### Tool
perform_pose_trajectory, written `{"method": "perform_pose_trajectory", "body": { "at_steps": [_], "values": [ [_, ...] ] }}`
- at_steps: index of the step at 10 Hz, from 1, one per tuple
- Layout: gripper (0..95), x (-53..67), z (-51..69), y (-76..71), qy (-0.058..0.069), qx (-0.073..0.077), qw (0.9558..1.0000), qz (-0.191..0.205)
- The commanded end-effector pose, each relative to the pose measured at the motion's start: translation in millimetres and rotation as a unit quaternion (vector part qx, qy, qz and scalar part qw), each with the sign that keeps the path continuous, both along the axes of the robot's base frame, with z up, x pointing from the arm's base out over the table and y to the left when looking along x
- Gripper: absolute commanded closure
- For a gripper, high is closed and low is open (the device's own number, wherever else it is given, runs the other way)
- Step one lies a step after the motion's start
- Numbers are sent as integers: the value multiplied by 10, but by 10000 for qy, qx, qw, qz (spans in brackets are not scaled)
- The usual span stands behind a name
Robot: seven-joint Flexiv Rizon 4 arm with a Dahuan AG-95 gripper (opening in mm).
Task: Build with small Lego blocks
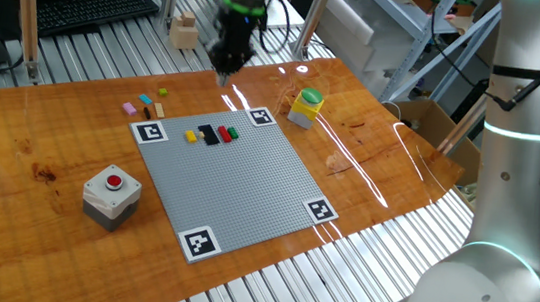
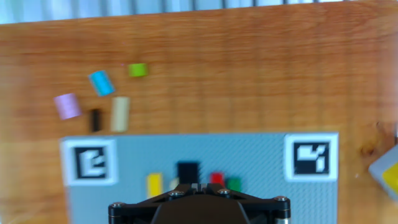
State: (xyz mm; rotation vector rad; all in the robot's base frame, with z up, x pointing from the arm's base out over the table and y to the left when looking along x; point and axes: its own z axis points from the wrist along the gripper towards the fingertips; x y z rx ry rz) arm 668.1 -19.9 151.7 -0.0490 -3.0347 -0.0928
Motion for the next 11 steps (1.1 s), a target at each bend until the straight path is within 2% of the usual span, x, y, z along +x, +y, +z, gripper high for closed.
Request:
{"method": "perform_pose_trajectory", "body": {
  "at_steps": [1,4,11],
  "values": [
    [950,23,39,24,11,48,10000,15],
    [950,25,35,27,36,48,10000,38],
    [950,35,20,34,-1,84,9996,285]
  ]
}}
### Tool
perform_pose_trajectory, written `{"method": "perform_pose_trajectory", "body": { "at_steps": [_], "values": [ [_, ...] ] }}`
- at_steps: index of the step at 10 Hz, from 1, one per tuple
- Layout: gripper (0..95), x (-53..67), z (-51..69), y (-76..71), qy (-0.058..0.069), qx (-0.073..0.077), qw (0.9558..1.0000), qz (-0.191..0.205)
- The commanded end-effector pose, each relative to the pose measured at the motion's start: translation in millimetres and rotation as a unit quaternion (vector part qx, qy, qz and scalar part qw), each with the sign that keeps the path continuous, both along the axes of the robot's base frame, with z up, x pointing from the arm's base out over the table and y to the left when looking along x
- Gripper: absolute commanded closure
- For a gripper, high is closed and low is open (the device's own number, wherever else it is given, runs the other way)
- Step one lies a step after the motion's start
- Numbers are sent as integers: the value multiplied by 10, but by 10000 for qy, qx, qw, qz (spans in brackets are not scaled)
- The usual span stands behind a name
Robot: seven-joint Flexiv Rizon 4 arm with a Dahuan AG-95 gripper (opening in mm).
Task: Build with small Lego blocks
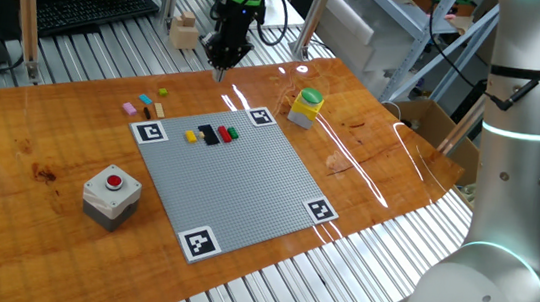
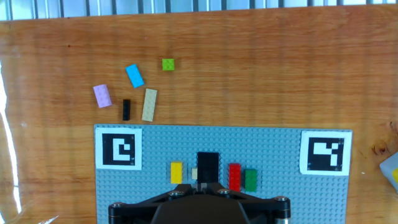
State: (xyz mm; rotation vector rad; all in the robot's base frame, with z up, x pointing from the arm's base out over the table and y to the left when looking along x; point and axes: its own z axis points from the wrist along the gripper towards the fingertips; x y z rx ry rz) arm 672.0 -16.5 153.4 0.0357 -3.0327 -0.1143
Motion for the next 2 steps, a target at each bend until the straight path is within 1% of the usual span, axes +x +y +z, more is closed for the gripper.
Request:
{"method": "perform_pose_trajectory", "body": {
  "at_steps": [1,2],
  "values": [
    [950,-3,3,0,0,-6,10000,25],
    [950,-3,3,0,-2,-9,10000,31]
  ]
}}
